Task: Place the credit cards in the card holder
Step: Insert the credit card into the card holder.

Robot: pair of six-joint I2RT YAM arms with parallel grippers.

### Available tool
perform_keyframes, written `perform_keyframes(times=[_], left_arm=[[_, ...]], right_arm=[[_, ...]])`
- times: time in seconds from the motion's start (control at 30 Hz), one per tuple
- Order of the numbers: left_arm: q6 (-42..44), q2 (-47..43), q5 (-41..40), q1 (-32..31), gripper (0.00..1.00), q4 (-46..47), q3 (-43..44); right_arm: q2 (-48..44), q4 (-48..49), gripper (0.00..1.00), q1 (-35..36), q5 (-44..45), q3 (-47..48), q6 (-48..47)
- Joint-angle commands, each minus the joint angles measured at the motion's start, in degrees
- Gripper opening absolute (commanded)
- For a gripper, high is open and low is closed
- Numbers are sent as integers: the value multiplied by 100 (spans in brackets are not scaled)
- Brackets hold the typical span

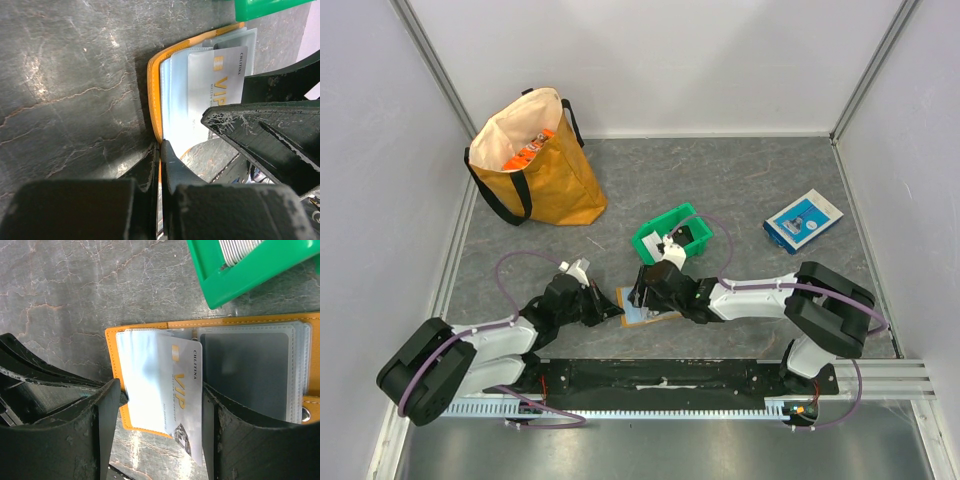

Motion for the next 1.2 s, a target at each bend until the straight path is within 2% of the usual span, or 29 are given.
perform_keyframes(times=[0.0, 0.17, 0.47, 0.73, 1.17], left_arm=[[34, -204, -61, -3, 2, -124, 182], [333, -406, -176, -3, 2, -626, 340], [474, -451, -185, -3, 2, -820, 393], [553, -389, -158, -11, 2, -811, 472], [597, -336, -132, -3, 2, -749, 516]], right_arm=[[-241, -335, 70, -36, 175, -100, -144], [-365, -889, 77, -45, 457, 111, -293], [-356, -1400, 76, -37, 748, 261, -302], [-31, -636, 70, -2, -61, 305, -495], [-49, 542, 60, 130, -641, 121, -504]])
